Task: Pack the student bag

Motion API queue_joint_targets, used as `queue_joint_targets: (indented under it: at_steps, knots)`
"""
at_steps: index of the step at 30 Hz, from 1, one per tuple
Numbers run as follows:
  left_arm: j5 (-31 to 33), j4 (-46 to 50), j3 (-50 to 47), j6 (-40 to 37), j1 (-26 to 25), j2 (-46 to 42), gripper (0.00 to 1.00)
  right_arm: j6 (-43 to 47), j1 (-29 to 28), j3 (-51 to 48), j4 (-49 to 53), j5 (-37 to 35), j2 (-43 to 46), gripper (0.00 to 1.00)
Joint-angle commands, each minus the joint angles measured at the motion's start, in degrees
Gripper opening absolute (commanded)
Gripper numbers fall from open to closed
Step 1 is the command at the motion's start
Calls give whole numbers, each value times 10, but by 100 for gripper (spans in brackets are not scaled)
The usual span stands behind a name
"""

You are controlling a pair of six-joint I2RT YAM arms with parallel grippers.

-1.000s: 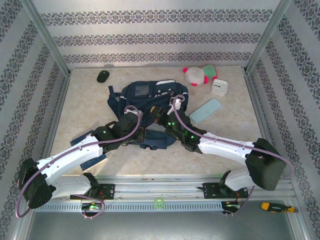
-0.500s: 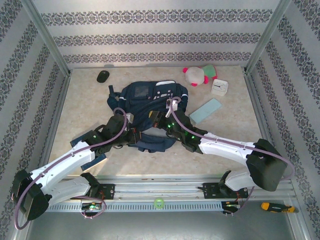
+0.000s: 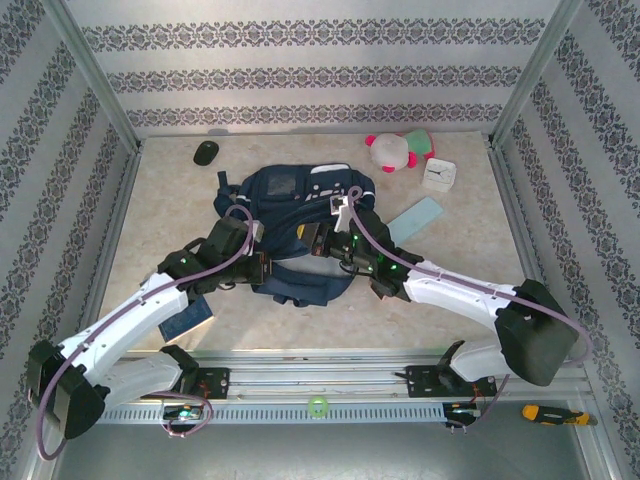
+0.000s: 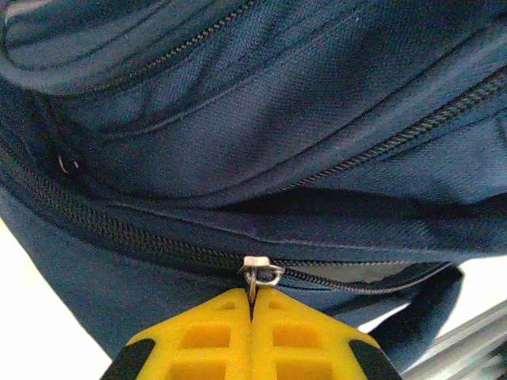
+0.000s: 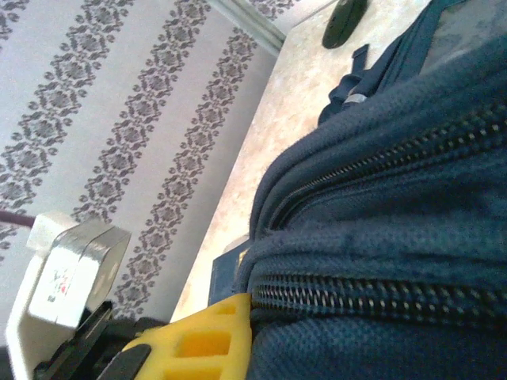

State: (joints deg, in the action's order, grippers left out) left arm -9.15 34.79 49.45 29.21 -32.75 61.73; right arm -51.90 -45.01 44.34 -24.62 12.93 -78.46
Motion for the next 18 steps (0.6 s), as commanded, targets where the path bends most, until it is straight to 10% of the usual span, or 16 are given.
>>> queue_joint_targets:
  at_steps: [1, 10, 18]
  knots:
    - [61, 85, 29, -100, 12, 18, 0, 19, 5, 5, -35, 96, 34, 0]
    - [22, 76, 29, -139, 40, 21, 0, 13, 42, 4, -26, 128, 64, 0]
    - [-134, -99, -27, 90, 45, -11, 0, 71, 14, 19, 25, 110, 40, 0]
